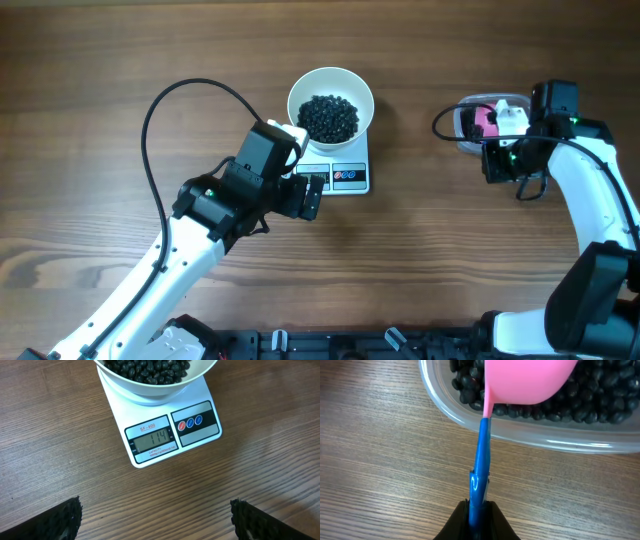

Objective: Scoop item into bowl and weigh 150g on scale
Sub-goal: 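Drag the scoop through the beans in the tub to fill it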

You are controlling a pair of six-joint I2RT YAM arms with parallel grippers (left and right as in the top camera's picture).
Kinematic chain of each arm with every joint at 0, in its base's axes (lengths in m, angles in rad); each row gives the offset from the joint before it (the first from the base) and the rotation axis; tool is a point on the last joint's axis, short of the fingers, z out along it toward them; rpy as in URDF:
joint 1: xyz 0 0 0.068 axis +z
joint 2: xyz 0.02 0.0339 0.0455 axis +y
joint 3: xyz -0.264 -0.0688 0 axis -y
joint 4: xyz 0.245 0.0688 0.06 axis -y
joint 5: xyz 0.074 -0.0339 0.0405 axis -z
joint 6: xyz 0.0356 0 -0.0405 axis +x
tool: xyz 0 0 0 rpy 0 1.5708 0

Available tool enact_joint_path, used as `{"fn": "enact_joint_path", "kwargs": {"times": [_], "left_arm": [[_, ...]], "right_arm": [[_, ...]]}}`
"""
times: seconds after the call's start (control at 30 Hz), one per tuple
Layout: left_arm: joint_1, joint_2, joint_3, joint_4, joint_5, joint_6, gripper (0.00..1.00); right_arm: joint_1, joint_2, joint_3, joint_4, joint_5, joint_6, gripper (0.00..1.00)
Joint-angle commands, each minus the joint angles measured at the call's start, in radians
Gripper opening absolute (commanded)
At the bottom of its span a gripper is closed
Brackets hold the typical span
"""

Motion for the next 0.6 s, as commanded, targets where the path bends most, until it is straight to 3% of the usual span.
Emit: {"fn": "enact_joint_path", "kwargs": {"times": [0.0,0.57], "left_arm": [[0.008,0.0,-0.012,0.003,0.008,0.013,1.0],[0.008,0.0,-0.012,0.003,0.008,0.013,1.0]], "right_arm": [[0.007,0.021,-0.002,0.009,-0.032,-0.016,0.04],[0.006,-0.1,0.072,-0.004,0.048,-0.002,0.05]]}}
